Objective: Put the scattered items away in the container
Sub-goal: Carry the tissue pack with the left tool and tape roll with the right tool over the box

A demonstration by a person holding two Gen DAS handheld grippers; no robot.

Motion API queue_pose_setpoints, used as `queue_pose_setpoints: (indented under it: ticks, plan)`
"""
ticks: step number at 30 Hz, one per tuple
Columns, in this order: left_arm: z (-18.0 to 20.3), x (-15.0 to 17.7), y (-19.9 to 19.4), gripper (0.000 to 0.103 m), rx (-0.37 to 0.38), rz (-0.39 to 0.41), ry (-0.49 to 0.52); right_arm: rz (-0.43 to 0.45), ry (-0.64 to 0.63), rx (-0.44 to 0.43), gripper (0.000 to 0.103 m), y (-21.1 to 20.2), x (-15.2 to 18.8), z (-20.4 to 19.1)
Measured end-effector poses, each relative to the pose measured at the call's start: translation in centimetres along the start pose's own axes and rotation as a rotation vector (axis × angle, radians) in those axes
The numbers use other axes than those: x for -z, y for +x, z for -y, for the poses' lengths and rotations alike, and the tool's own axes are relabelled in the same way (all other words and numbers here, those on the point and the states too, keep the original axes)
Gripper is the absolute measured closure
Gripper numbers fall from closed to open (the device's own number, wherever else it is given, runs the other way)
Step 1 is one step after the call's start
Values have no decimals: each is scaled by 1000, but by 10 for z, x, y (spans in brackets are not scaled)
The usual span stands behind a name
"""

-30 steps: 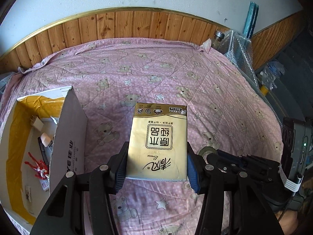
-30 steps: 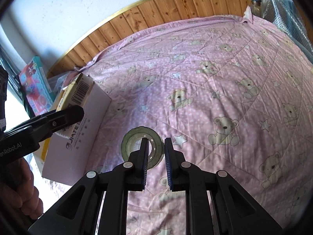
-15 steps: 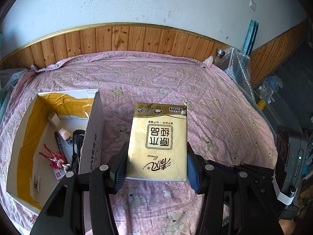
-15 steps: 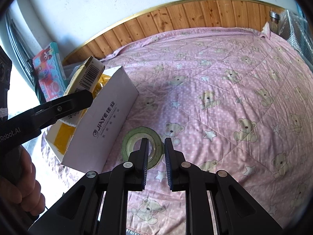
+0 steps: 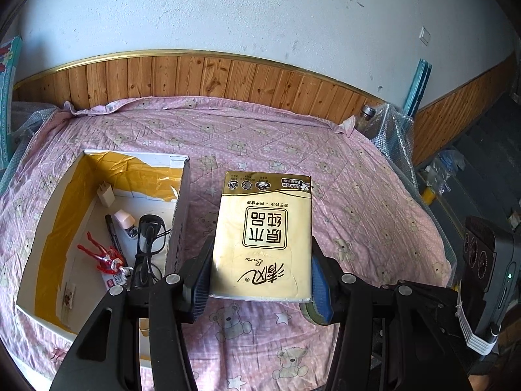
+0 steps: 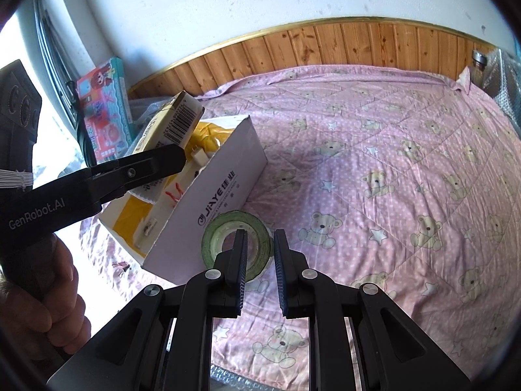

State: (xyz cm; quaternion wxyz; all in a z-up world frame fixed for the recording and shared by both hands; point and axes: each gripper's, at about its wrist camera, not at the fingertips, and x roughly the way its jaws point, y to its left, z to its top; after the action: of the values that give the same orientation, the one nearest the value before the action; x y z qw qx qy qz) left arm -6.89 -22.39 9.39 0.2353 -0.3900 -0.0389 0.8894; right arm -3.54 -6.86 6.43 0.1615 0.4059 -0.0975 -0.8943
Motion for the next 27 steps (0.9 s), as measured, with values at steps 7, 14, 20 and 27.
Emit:
queue_pose_setpoints:
  ticks: [7, 14, 20, 27]
  plan:
    - [-22, 0, -15, 50, -3, 30, -40, 5, -45, -15, 86, -3, -5, -24]
    - [-48, 1, -25, 50, -12, 49, -83, 3, -106, -37, 86, 1, -13, -55]
    - [-73, 2, -30, 50, -22, 61, -123, 2, -151, -51, 86, 7, -22, -77]
    - [-105, 1, -35, 50, -49, 74, -171, 3, -184, -63, 86, 16, -34, -95]
